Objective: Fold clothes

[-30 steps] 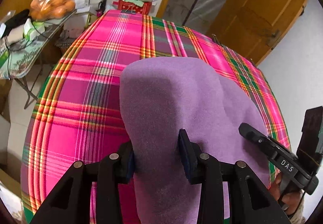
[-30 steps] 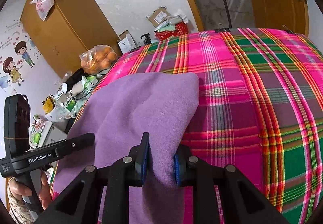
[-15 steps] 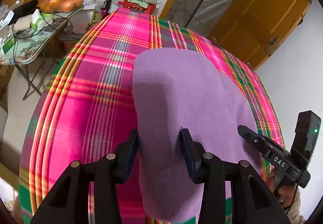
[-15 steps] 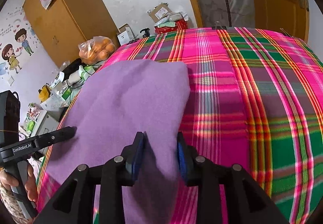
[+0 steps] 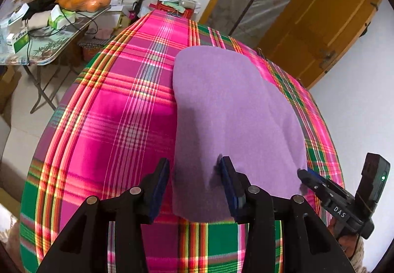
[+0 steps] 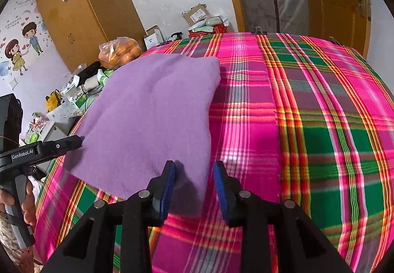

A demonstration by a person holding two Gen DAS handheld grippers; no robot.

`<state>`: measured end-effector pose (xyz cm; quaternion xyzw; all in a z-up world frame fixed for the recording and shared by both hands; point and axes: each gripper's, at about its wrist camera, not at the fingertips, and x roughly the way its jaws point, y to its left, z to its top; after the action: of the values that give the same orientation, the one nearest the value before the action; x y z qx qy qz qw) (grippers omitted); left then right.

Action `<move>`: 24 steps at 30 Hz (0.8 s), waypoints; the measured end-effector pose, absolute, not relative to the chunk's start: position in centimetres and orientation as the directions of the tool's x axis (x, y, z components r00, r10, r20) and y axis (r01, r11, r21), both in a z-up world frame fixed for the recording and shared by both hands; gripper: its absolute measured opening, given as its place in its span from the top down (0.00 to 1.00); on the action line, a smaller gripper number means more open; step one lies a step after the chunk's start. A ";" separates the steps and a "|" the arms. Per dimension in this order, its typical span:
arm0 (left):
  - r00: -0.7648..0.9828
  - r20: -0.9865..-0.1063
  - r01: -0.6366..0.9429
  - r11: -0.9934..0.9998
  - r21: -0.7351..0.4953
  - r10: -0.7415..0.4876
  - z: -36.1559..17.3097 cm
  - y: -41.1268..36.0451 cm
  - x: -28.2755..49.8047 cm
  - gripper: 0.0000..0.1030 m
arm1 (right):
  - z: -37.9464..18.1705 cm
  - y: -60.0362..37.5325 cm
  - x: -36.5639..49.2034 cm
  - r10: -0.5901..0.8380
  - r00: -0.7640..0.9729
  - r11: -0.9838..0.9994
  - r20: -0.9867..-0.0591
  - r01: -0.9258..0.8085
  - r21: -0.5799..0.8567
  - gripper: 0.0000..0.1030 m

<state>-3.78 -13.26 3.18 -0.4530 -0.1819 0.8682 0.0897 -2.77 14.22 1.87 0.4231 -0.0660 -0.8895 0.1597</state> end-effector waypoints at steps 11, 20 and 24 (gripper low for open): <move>-0.564 -0.774 0.040 -0.927 -0.372 0.287 3.4 -12.5 -0.7 0.59 | 2.0 13.8 -0.4 -0.297 -0.576 -0.954 -0.761 0.216 0.209 0.69; -0.556 -0.794 0.013 -0.953 -0.304 0.246 3.0 -9.2 0.9 0.59 | 2.1 12.2 1.8 -0.296 -0.566 -0.952 -0.769 0.238 0.191 0.69; -0.552 -0.801 -0.014 -0.963 -0.269 0.231 2.5 -7.3 0.9 0.59 | 1.8 11.2 2.3 -0.269 -0.561 -0.957 -0.783 0.244 0.153 0.69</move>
<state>0.90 -7.34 2.46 -0.4682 -0.1162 0.8732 0.0701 2.32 11.17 1.78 0.4453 -0.0135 -0.8835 0.1452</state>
